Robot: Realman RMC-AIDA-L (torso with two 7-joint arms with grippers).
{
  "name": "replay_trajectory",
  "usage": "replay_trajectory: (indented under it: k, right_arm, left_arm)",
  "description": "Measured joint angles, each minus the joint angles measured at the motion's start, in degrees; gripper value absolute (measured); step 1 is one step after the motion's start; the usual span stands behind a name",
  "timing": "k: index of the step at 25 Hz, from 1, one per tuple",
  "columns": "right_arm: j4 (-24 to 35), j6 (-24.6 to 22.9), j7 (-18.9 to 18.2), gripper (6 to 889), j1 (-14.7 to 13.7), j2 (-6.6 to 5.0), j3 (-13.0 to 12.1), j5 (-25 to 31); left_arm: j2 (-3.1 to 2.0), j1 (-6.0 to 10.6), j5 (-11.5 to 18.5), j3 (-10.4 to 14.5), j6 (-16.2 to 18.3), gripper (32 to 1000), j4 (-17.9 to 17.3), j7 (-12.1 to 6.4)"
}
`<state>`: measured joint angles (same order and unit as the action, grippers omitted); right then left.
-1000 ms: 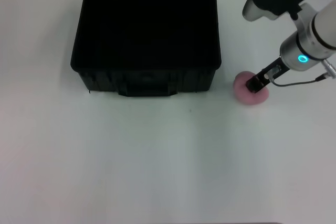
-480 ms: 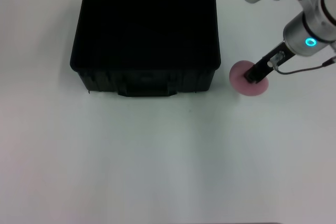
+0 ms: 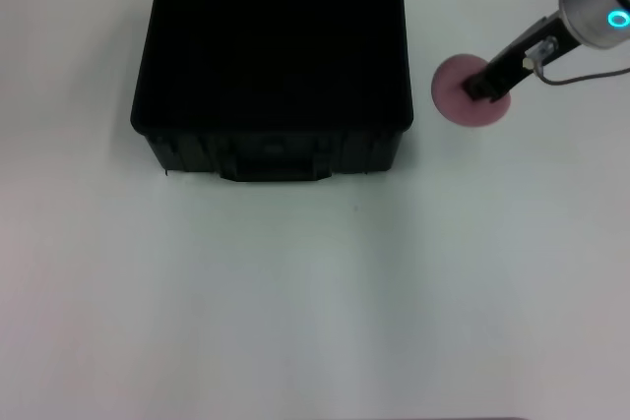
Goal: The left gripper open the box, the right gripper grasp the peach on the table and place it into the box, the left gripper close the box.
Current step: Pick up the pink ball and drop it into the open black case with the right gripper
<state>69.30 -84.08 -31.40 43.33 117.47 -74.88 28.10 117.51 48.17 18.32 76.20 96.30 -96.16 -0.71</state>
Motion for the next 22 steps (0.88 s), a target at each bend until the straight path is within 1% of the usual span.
replay_trajectory:
  k: [2,5,11,17,22]
  right_arm:
    - [1.44,-0.02,-0.76,52,-0.19,0.2,0.29,0.55]
    - [2.62,0.49,-2.46,52,-0.56,0.4,1.02,2.9]
    - [2.57,4.51,-5.16,51,-1.51,0.45,1.28,6.59]
    - [-0.08,9.26,-7.72,51,-1.98,0.5,0.78,9.88]
    - [-3.99,13.51,-11.19,50,-2.19,0.67,-0.24,14.02]
  left_arm:
    - [0.0,-0.01,-0.01,0.0,0.06,523,0.0,0.0]
    - [0.0,-0.01,-0.03,0.0,0.15,524,0.0,-0.05]
    - [0.0,-0.01,-0.04,0.0,0.2,527,-0.13,-0.08]
    - [0.0,-0.02,-0.04,0.0,0.2,529,-0.57,-0.08]
    - [0.0,-0.02,-0.04,0.0,0.2,532,-0.68,-0.08]
